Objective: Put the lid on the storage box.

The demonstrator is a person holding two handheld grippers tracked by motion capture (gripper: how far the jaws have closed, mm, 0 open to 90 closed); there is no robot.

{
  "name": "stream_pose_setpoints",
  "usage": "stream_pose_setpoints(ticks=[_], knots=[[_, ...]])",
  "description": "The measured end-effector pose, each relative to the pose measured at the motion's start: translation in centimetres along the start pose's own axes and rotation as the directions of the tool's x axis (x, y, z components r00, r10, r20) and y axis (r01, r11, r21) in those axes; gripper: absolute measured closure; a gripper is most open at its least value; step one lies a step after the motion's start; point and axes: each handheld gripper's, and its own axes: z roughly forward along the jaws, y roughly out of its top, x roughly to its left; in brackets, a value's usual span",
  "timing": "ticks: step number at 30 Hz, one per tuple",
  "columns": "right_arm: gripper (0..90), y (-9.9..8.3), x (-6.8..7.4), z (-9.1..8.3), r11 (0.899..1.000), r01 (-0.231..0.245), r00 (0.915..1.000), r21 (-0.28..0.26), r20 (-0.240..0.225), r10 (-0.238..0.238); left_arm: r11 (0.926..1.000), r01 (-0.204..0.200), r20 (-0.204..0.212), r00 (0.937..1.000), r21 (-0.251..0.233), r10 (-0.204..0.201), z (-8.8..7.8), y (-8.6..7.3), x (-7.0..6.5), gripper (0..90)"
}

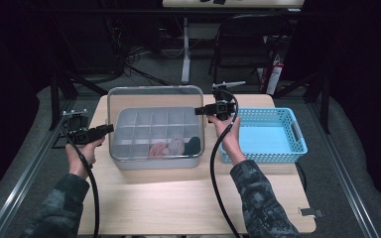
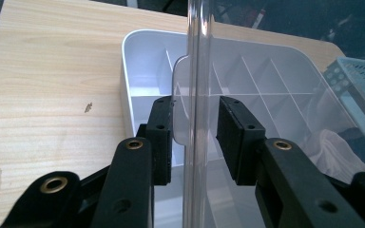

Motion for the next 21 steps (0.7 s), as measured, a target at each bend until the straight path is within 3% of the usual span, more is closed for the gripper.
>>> stream_pose_setpoints(ticks=[13, 21], knots=[[61.7, -1.2, -1.2, 2.3, 0.998, -0.028, 0.9996, -0.062, 0.002, 0.029, 0.9993, 0.027, -0.015, 0.9995, 0.026, -0.026, 1.9, 0.0, 0.9, 65.4], [57.7, -1.8, -2.2, 4.1, 0.996, -0.069, 0.9976, -0.057, 0.005, 0.07, 0.9968, 0.059, -0.018, 0.9982, 0.055, -0.058, 3.2, -0.1, 1.7, 64.3]])
